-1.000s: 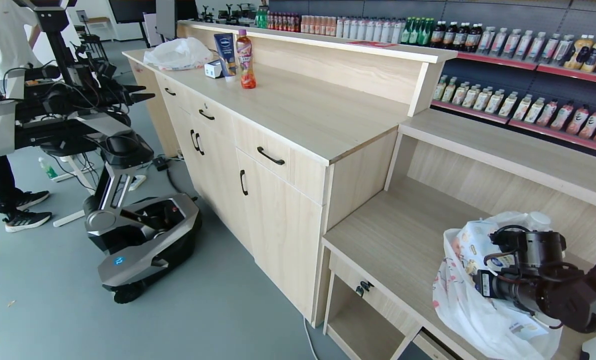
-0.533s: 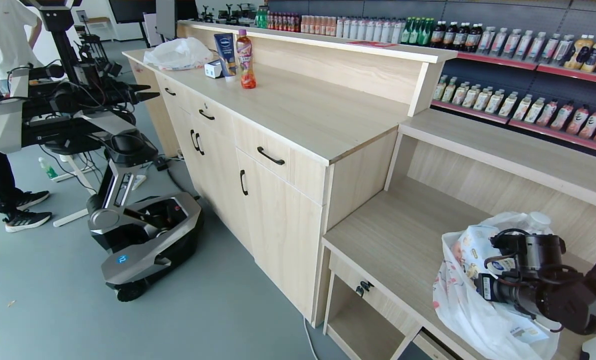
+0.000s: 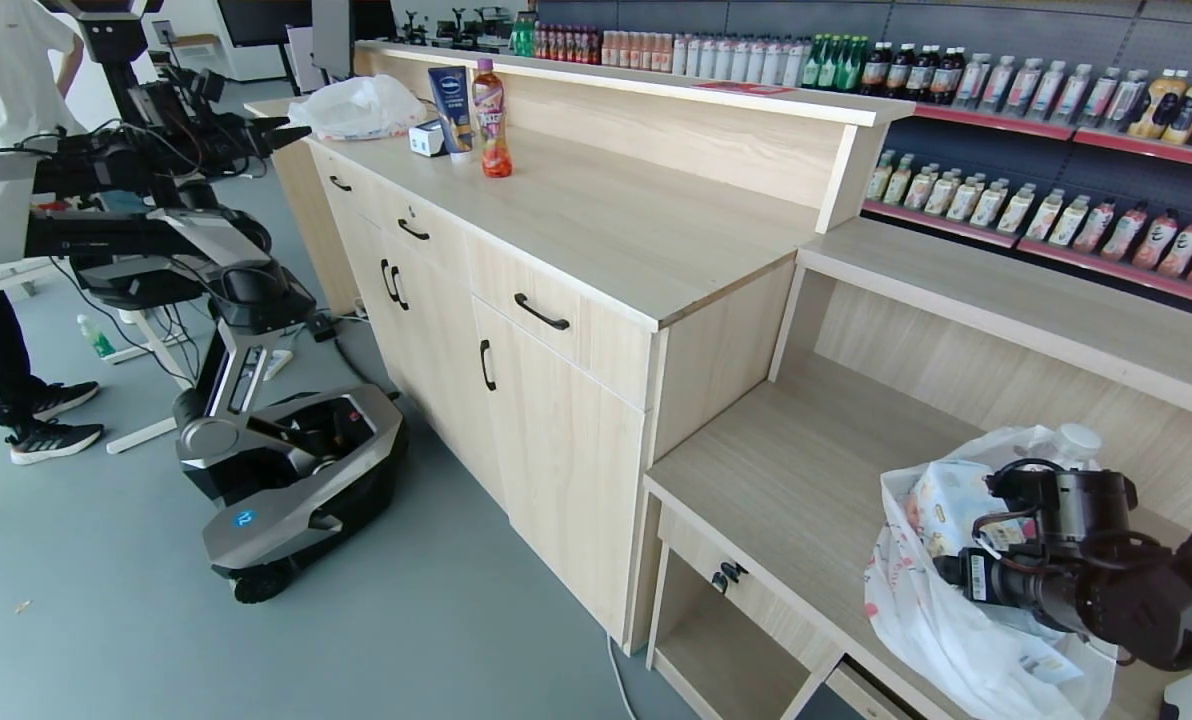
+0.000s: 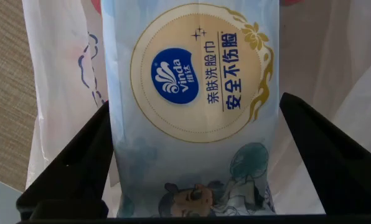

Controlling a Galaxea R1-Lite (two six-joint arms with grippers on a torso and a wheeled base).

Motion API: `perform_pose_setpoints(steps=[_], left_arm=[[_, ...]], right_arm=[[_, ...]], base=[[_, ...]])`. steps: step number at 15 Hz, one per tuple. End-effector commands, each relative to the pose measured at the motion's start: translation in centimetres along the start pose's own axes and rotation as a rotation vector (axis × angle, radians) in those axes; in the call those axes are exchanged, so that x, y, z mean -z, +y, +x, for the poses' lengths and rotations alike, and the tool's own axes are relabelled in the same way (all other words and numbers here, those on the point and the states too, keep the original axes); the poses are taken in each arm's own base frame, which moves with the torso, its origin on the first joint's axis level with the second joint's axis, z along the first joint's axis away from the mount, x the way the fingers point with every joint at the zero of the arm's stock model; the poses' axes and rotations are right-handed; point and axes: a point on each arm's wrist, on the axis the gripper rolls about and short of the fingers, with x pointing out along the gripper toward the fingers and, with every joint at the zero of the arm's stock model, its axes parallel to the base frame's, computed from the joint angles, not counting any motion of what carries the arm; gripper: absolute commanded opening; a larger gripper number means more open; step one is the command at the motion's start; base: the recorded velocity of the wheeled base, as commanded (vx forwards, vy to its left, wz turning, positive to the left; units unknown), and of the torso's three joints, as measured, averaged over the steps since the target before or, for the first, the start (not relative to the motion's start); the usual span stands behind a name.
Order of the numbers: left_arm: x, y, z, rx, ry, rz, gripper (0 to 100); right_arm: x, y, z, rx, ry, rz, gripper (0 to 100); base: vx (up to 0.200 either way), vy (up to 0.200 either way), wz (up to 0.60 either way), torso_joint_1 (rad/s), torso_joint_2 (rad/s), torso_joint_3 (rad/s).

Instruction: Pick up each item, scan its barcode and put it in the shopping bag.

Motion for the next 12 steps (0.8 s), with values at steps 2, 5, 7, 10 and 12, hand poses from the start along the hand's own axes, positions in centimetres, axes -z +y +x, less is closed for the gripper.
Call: perform_pose_setpoints(steps=[2,5,7,10,12], left_arm=[[0.0,0.0,0.0,-0.001,0.0,0.001,100],[0.0,0.0,0.0,-0.001,0.0,0.001,100],[0.0,0.0,0.0,-0.001,0.0,0.001,100],[0.0,0.0,0.0,-0.001,0.0,0.001,100],[0.0,0.0,0.0,-0.001,0.0,-0.001,100]], right_arm=[[-1.0,-0.3,-1.2,-0.004,-0.042,0.009,100],[-3.7,-0.8,-5.1,-0.009,-0.171,-0.062,100],[-5.6,-1.7,-8.8,0.005,-0.301,-0.124,100],[-6.7,-2.5,-14.7,-0.002,-0.463,-0.182,100],[-6.8,-3.3,-17.1,0.048,-0.527,-0.3,100]], base=[[0.0,0.0,0.0,0.0,0.0,0.0],[0.0,0.0,0.0,0.0,0.0,0.0],[0.0,0.0,0.0,0.0,0.0,0.0],[0.0,0.0,0.0,0.0,0.0,0.0],[0.0,0.0,-0.6,0.002,0.0,0.002]])
